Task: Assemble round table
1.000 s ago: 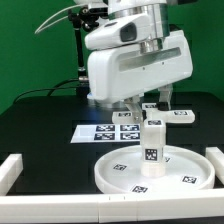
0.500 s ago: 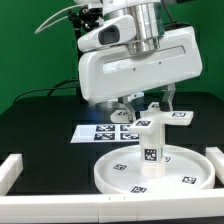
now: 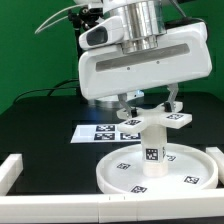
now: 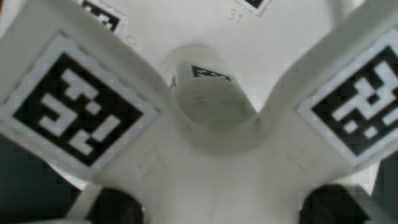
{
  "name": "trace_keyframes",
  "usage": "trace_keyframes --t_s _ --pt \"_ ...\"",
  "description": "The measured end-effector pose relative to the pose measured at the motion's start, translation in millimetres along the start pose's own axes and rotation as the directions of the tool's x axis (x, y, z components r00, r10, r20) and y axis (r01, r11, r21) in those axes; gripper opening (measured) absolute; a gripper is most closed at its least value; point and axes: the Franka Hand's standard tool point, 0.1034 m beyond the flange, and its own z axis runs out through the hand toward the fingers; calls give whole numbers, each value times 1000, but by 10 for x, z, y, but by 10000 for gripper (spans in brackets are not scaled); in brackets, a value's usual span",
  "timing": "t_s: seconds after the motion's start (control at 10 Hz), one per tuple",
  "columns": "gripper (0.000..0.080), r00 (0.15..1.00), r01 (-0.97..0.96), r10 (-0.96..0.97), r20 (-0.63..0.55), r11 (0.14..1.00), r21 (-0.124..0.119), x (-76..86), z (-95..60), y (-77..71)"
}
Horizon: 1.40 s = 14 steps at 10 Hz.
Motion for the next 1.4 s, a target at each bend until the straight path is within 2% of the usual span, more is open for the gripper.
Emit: trace_keyframes --t_s 0.3,0.7,0.9,1.4 --pt "439 975 -221 221 -8 975 7 -21 -8 -8" --pt "439 872 -489 489 -3 872 11 -51 6 -27" --pt "439 786 -618 619 2 786 14 -68 20 -49" --pt "438 481 -876 876 22 481 25 -90 38 -87"
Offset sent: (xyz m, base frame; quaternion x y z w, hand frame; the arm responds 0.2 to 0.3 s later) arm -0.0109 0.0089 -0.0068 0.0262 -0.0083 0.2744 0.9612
